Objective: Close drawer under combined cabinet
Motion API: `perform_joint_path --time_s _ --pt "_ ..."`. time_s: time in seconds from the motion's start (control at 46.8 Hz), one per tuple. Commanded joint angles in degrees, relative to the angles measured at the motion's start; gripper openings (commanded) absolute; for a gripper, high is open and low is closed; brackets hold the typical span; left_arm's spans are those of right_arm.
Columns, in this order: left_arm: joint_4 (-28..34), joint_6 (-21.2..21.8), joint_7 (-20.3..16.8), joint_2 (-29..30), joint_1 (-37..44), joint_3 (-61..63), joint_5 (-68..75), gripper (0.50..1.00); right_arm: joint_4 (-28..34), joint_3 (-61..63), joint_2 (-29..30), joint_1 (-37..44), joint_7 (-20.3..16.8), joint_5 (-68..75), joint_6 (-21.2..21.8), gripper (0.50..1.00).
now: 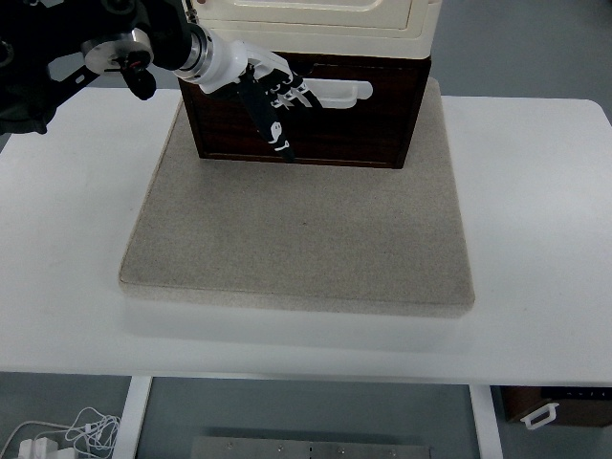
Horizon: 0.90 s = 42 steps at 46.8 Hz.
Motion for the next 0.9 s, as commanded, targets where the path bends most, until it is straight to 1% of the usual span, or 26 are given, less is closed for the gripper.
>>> perform_joint_path --time_s 0.0,0.086,0.15,0.214,0.342,0.428,0.492,0.642,0.727,0.877 --pt "-0.6 -3.8 -0.8 -0.1 0.0 -1.9 -0.6 0.994 0.0 0.0 0.0 0.0 0.0 0.0 0.0 0.952" --pt "-0.8 -5.6 -2.8 -0.2 0.2 -5.2 -1.9 0.992 0.0 0.0 0.0 0.0 0.0 0.0 0.0 0.952" --pt "-1.6 -5.6 -6.0 -0.7 0.5 -8.1 -2.8 0.994 0.0 0.0 0.0 0.0 0.0 0.0 0.0 0.952" --pt "-1.9 -5.6 -10.5 -1.2 1.1 -11.3 -3.1 0.994 0.0 0.0 0.0 0.0 0.0 0.0 0.0 0.952" --pt "-2.0 -5.0 -20.9 -1.3 2.3 -17.0 -3.1 0.992 0.0 0.0 0.0 0.0 0.0 0.0 0.0 0.952" --pt "-2.0 -4.0 -25.8 -1.3 3.1 -21.3 -3.1 0.992 0.0 0.0 0.0 0.0 0.0 0.0 0.0 0.952" --pt "-2.3 -1.5 -28.0 -1.3 3.7 -24.7 -3.1 0.992 0.0 0.0 0.0 0.0 0.0 0.0 0.0 0.952" --pt "-2.7 7.0 -31.7 -1.3 4.3 -33.5 -3.2 0.994 0.0 0.0 0.0 0.0 0.0 0.0 0.0 0.952" --pt "-2.4 10.8 -33.8 -1.3 4.3 -37.0 -3.3 0.994 0.0 0.0 0.0 0.0 0.0 0.0 0.0 0.952" --pt "-2.0 16.9 -36.2 -0.8 4.4 -42.0 -3.3 0.994 0.0 0.0 0.0 0.0 0.0 0.0 0.0 0.952"
